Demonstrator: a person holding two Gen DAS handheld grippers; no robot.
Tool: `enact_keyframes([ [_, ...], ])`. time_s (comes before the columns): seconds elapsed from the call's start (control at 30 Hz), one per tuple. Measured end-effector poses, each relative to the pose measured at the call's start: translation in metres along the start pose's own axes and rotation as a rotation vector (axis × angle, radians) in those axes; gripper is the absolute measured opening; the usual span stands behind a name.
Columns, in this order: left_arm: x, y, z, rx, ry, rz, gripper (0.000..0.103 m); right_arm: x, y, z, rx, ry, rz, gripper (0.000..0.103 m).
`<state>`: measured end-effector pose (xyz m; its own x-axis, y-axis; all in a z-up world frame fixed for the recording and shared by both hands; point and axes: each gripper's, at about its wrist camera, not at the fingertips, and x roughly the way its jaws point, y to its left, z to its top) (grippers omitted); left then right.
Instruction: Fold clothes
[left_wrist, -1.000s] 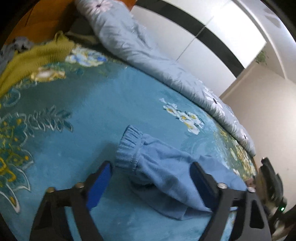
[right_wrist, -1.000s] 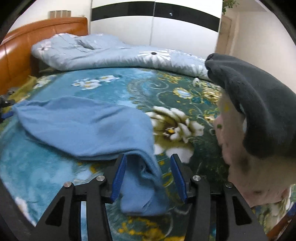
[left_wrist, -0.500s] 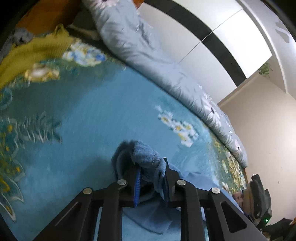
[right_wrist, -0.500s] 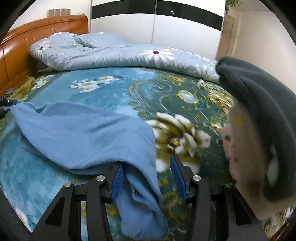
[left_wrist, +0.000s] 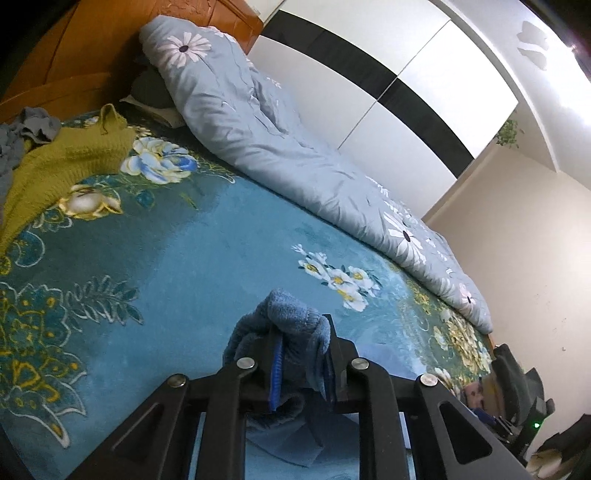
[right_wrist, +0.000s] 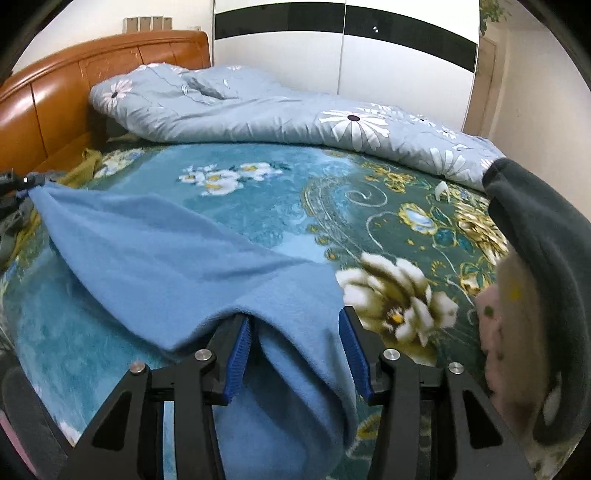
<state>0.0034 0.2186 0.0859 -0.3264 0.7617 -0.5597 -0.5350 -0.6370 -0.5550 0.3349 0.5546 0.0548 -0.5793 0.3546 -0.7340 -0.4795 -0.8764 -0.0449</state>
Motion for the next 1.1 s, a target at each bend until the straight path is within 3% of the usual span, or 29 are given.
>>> enact_keyframes([
  [0.4, 0.019, 0.027, 0.001, -0.047, 0.041, 0.025, 0.019, 0.016, -0.024, 0.002, 0.127, 0.019, 0.031, 0.049],
  [0.47, 0.017, 0.028, 0.001, -0.061, 0.036, 0.025, 0.019, 0.019, -0.019, 0.009, 0.118, 0.008, 0.042, 0.03],
  [0.5, 0.013, 0.028, 0.002, -0.064, 0.026, 0.022, 0.019, 0.02, -0.018, 0.011, 0.126, 0.003, 0.048, 0.011],
  [0.53, 0.009, 0.027, 0.003, -0.068, 0.016, 0.018, 0.019, 0.019, -0.018, 0.014, 0.141, -0.003, 0.049, 0.01],
  [0.7, -0.037, 0.004, 0.011, 0.01, -0.109, -0.03, 0.018, -0.021, -0.02, 0.028, 0.184, -0.122, 0.048, 0.009],
  [0.9, -0.12, -0.022, 0.02, 0.097, -0.276, -0.042, 0.019, -0.105, 0.006, 0.048, 0.083, -0.313, 0.04, 0.009],
  [1.0, -0.15, -0.022, 0.017, 0.132, -0.314, 0.01, 0.019, -0.119, 0.022, 0.044, -0.007, -0.284, 0.052, 0.009],
  [1.1, -0.155, -0.006, 0.01, 0.092, -0.289, 0.019, 0.018, -0.106, 0.029, 0.034, -0.02, -0.211, 0.084, 0.009],
])
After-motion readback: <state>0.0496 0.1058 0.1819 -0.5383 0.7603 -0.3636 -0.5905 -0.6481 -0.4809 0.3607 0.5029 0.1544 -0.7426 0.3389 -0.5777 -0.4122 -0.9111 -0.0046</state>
